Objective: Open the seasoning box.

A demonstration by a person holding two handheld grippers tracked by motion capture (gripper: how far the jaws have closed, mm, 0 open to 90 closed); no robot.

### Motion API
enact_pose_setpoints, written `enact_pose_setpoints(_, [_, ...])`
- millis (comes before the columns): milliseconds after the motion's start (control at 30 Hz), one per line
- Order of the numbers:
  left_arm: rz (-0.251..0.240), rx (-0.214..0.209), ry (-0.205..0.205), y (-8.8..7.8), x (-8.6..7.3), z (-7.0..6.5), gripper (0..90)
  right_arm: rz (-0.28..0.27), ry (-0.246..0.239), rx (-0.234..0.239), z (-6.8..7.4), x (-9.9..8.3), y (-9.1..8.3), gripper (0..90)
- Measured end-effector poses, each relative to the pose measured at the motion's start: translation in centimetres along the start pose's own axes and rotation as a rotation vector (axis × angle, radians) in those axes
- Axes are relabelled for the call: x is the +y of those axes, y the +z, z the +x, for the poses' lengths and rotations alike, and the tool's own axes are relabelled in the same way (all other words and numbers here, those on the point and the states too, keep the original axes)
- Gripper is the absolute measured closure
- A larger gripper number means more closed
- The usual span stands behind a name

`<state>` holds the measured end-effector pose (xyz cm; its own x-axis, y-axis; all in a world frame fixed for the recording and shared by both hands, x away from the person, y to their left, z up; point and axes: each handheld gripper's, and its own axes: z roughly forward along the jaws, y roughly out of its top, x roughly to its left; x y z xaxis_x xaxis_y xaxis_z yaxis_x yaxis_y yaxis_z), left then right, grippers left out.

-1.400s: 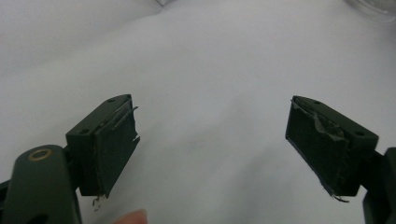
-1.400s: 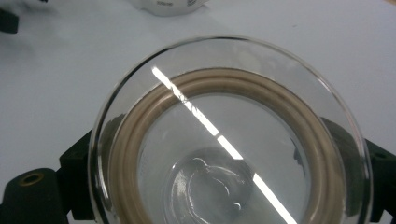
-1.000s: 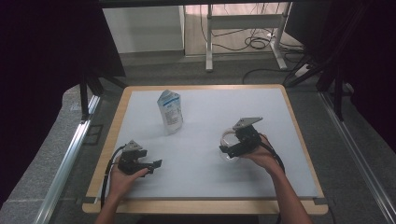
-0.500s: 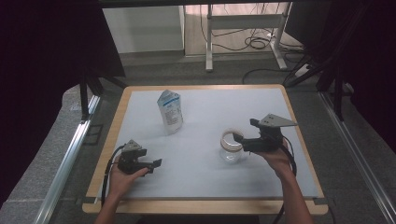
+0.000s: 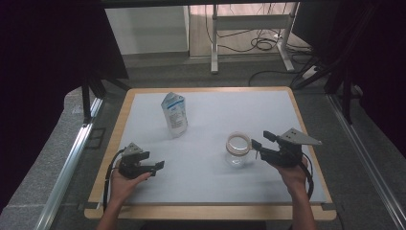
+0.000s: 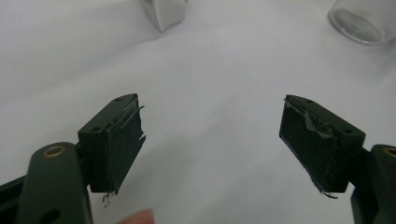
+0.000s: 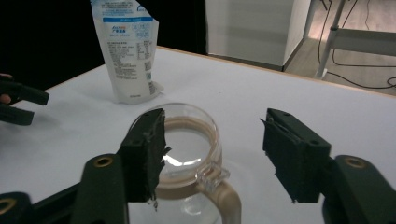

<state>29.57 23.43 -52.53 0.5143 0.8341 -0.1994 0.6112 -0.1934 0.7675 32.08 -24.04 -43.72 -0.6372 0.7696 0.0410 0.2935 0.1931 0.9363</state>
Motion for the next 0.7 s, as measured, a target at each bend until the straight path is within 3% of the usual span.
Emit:
enact_pose_setpoints(67, [0.002,0.000,-0.001,0.1,0.0,0.0,21.3,0.008,0.010,0.001,-0.1,-0.4,0.0,47.4])
enact_pose_setpoints(100, [0.002,0.007,0.004,0.2,0.0,0.0,21.5,0.022,0.009,0.011,-0.2,-0.5,-0.1,55.1])
enact_pose_setpoints(200, [-0.008,0.005,0.004,0.1,0.0,-0.1,22.3,0.028,0.012,0.012,-0.2,-0.7,-0.2,59.8])
enact_pose_setpoints(267, [-0.017,0.006,0.004,0.1,0.0,-0.2,23.0,0.039,0.000,-0.019,-0.3,-0.8,-0.3,65.4])
enact_pose_setpoints(367, [-0.023,-0.002,0.010,0.1,0.0,-0.5,24.1,0.033,0.023,-0.027,-0.7,-1.1,-0.7,77.2])
enact_pose_setpoints(700, [-0.018,-0.021,0.004,0.2,0.0,-0.8,23.4,0.044,0.016,-0.017,-0.8,-1.3,-0.4,87.5])
